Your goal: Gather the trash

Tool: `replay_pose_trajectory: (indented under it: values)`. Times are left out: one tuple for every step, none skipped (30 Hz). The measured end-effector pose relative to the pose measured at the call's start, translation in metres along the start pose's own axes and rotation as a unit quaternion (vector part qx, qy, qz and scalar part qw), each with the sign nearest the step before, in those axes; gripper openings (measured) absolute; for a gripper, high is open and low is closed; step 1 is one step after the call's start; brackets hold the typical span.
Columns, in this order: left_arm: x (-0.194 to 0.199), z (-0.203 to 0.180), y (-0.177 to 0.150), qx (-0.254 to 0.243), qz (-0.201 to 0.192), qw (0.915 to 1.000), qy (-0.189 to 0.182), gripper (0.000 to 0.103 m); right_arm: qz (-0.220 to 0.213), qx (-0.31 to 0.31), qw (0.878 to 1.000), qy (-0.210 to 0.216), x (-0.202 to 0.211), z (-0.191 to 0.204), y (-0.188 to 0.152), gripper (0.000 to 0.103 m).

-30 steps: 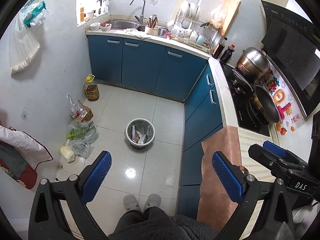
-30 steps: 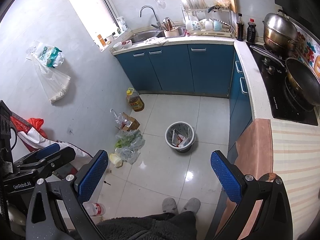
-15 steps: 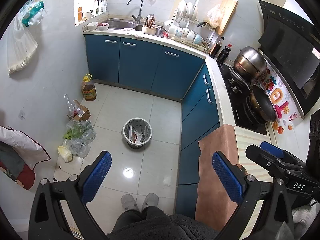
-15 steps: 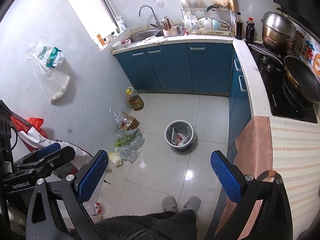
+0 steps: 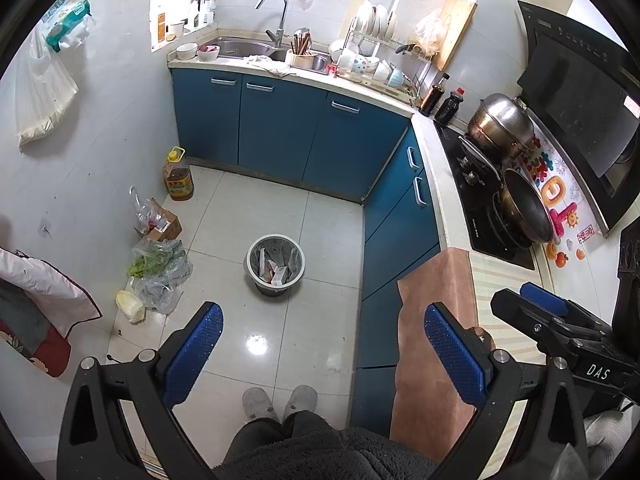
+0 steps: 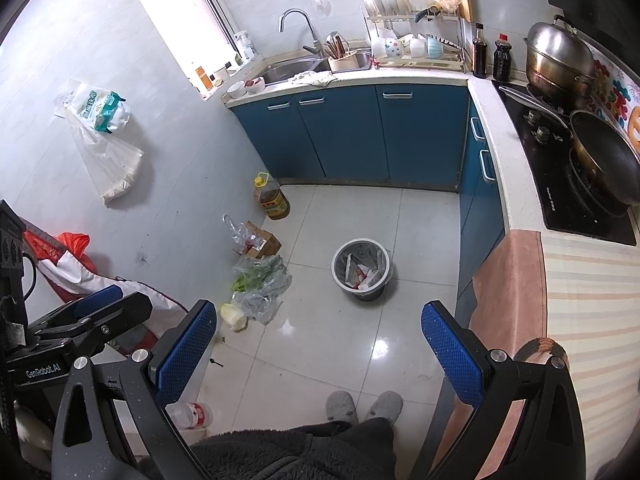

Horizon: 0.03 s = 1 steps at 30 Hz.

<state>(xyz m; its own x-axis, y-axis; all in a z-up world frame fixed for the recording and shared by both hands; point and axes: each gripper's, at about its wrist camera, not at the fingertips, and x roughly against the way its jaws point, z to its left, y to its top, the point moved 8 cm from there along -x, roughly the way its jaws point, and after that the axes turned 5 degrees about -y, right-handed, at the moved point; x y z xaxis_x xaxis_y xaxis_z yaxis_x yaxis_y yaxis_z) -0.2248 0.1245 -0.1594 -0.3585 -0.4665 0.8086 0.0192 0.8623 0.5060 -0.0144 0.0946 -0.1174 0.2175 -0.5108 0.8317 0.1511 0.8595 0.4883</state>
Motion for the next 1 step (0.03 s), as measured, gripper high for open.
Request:
replay_pose_trajectory:
  values:
    - [0.0004, 0.0004, -0.0002, 0.0, 0.0, 1.0, 0.0, 0.103, 0.0, 0.0, 1.0, 0.001, 0.0001, 0.0, -0.0001, 0.103]
